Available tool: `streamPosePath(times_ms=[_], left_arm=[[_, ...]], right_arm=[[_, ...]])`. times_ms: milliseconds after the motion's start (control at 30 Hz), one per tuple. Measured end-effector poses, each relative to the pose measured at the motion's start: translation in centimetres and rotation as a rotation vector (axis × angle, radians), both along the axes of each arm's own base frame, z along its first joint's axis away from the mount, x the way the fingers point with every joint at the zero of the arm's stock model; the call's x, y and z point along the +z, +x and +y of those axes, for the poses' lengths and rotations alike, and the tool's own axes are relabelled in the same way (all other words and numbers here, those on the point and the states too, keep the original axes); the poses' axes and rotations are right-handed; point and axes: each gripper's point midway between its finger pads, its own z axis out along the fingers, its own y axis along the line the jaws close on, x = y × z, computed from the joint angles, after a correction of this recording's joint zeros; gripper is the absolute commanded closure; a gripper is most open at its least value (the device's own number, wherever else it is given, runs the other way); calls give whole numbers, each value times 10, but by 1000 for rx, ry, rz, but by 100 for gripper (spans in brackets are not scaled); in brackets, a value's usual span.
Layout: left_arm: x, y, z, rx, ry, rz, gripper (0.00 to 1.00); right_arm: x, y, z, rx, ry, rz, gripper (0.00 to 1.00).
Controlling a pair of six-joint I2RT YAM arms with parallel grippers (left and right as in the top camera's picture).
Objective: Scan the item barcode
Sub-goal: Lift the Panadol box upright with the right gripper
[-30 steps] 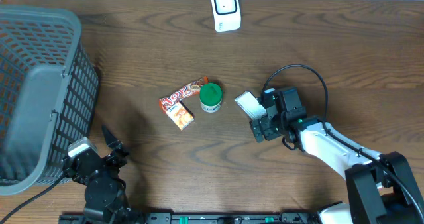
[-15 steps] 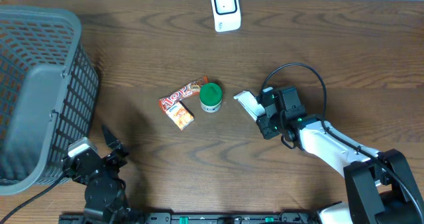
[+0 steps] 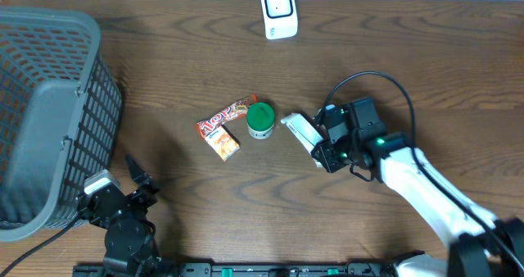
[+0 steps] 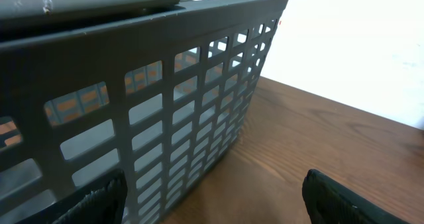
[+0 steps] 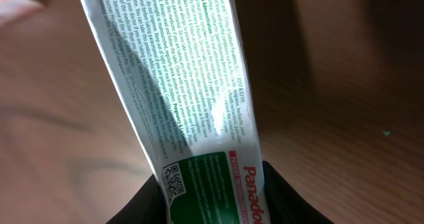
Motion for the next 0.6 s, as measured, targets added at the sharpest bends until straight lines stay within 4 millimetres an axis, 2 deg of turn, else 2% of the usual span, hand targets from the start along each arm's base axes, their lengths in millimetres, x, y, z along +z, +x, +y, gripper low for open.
streamPosePath(times_ms=[133, 267, 400, 600], left_arm=[[0, 0, 0, 0, 0, 0, 15], [0, 0, 0, 0, 0, 0, 15], [0, 0, 0, 0, 0, 0, 15], [0, 0, 0, 0, 0, 0, 15]], right_arm=[[31, -14, 9, 36, 88, -15, 70], [63, -38, 24, 99, 222, -9, 70], [88, -53, 36, 127, 341, 0, 72], [107, -68, 50, 141, 480, 77, 70]])
